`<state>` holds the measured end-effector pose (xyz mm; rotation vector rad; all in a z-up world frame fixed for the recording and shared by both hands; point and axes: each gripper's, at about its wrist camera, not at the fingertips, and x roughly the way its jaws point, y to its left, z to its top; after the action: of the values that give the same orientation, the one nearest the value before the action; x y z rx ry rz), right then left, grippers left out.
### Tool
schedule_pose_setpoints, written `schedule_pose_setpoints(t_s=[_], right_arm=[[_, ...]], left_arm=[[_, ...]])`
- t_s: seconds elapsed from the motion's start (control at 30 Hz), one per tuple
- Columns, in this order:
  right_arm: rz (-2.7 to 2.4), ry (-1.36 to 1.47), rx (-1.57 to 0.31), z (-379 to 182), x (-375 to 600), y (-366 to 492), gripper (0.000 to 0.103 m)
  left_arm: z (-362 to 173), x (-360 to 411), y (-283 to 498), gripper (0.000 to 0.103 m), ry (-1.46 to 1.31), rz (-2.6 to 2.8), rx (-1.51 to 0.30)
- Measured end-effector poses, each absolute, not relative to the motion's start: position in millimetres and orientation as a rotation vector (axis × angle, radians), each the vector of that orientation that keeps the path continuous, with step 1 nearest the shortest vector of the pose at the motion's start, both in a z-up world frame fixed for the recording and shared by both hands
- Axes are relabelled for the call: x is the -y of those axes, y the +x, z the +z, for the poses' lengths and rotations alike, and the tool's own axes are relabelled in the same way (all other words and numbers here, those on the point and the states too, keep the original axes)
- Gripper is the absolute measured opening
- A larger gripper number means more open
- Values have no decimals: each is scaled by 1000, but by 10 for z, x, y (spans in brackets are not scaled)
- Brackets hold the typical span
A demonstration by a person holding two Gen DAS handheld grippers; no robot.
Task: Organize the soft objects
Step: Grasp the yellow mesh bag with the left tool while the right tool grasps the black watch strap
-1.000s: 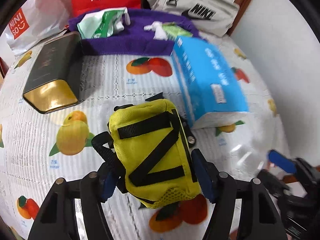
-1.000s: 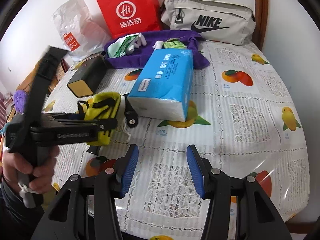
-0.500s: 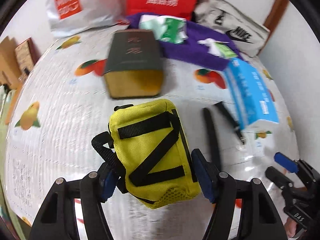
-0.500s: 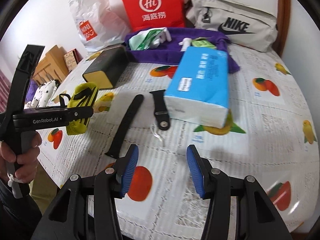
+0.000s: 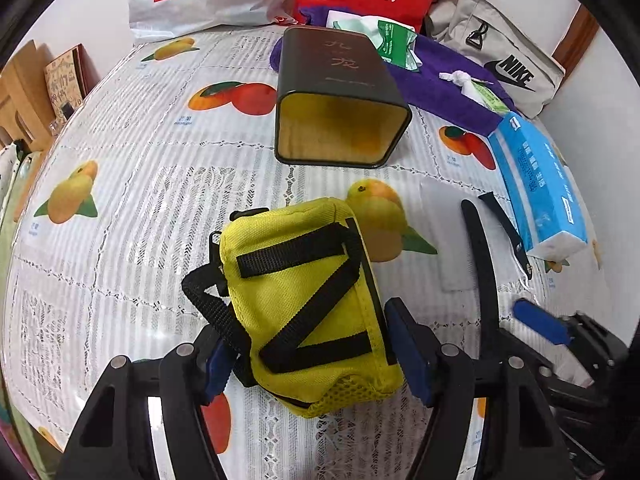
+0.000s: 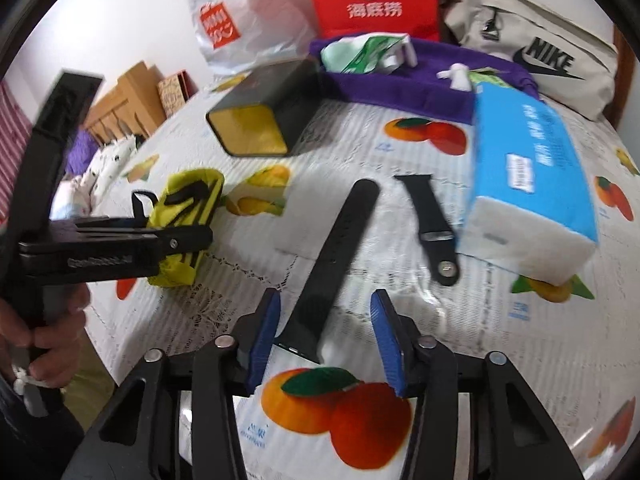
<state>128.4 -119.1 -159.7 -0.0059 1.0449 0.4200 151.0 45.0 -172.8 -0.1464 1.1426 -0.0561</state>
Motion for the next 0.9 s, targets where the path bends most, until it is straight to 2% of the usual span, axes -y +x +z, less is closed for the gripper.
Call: schedule_pose_setpoints(t_s=[0.17,0.2,0.23,0.4,0.5,0.53,0.7,0.77,0.83,0.9], right_arm=[[383,-42,-1024,-1685,1054,1331,37],[376,-58,-1016,-1688,1027,1335,26],[366,-80,-1005,-1689,1002,1334,23],[373,-131,-1005,-1687,989,1335,21],[374,-129,-1028,-1655,1081,1279,6],[373,-130,-1038,-1647,1111,1256,5],[382,-99,-1075,-1649,1246,1182,7],[382,-63,-1068,-1644,1275,1216,14],[406,5,-1073,-1671,1286,1293,32],[412,37,-1056,-1674,1259,1339,35]], left_arm=[[-1735,-450,1487,70,-142,-68,-1136],[-1738,-449,1488,70,-141,-69,-1136],[-1740,-448,1491,70,-142,-69,-1136],[-1741,-437,1493,70,-133,-69,-1131],[-1743,-442,1491,70,-133,-71,-1129],[-1742,-444,1492,70,-134,-71,-1128],[-1749,-420,1497,71,-118,-69,-1128],[-1749,-415,1500,71,-113,-67,-1130],[-1748,-418,1501,71,-116,-67,-1131],[-1754,-411,1503,71,-115,-68,-1131]])
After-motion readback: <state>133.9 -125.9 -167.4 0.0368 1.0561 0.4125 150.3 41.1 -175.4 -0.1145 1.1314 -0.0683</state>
